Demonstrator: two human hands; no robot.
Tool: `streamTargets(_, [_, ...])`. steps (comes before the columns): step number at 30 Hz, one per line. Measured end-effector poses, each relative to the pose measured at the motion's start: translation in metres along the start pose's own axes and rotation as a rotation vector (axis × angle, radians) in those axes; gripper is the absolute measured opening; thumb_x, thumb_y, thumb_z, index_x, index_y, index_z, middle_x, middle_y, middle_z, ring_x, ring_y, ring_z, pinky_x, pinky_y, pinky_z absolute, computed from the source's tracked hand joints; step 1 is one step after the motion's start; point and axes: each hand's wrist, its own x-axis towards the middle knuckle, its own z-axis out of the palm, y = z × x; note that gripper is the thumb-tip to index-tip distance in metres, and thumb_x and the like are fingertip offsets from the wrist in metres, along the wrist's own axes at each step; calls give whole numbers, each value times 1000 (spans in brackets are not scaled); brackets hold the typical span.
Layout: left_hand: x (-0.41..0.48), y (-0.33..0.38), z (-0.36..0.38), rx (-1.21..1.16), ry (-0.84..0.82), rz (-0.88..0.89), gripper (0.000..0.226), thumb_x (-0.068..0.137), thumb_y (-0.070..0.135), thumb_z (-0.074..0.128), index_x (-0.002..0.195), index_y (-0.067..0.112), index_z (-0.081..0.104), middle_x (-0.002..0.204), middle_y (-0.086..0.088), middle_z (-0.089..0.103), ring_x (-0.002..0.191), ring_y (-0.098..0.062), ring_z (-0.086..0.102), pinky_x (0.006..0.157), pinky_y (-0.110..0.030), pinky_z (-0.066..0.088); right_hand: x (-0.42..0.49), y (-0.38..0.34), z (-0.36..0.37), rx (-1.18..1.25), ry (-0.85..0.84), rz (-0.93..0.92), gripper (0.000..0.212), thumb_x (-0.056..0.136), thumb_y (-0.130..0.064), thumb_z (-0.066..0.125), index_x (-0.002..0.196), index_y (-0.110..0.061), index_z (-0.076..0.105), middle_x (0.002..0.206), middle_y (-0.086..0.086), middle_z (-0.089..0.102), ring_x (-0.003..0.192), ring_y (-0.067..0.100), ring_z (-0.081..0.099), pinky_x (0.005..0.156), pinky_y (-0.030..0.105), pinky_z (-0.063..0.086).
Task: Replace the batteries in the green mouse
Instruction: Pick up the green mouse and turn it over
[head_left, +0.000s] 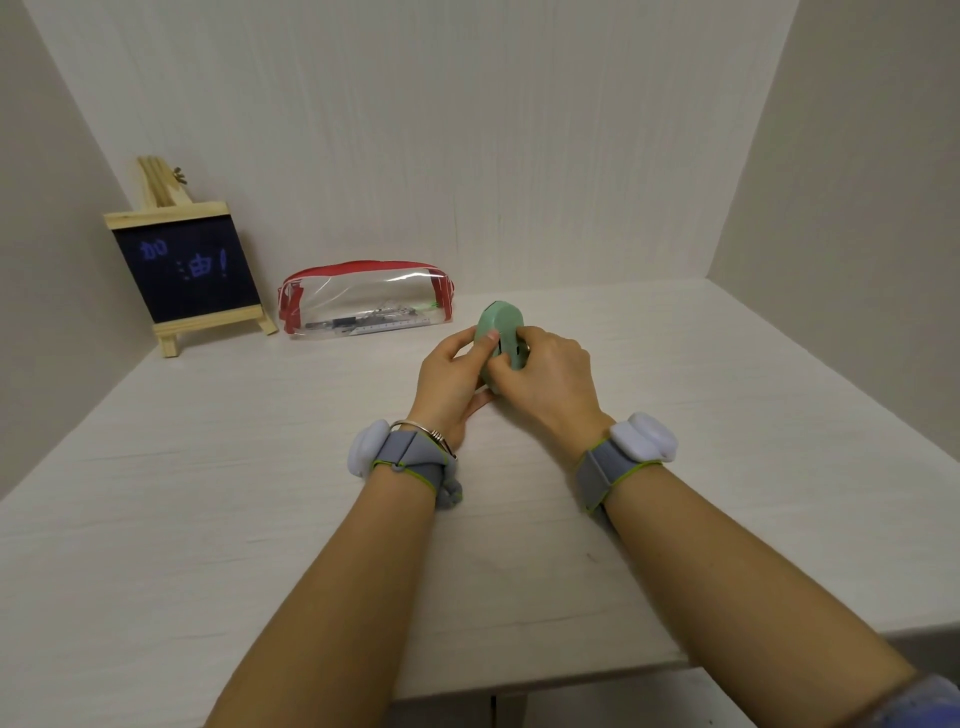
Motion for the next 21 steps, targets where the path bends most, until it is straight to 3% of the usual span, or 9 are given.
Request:
streamTargets(11, [-2,0,3,50,4,56,37,90,20,62,127,14,57,91,-3,70,83,-19,68,73,-33,60,0,4,4,11,-3,-32,30,82,-23,42,73,-3,62,68,15,65,65,33,53,64,39,44])
streamTargets(14, [-1,1,0,31,6,46,37,91,20,61,128,13,57,97,-4,70,88,-21,68,73,-31,60,0,4,5,33,-5,-57,35,83,-32,42,71,-6,62,68,12,65,65,31,55,63,37,45])
streamTargets(18, [-1,2,-2,50,4,59,36,92,19,59,128,13,59,97,-4,71,87,-20,68,78,-34,59,1,6,6,21,-18,-92,29,88,-28,48,74,-8,64,71,13,67,69,31,57,65,38,46])
streamTargets(21, [0,2,0,115,16,106,38,90,17,61,128,13,59,101,-14,72,89,-24,68,83,-40,59,2,4,7,40,0,-88,28,89,-25,47,74,-7,62,70,14,67,67,32,56,64,40,46])
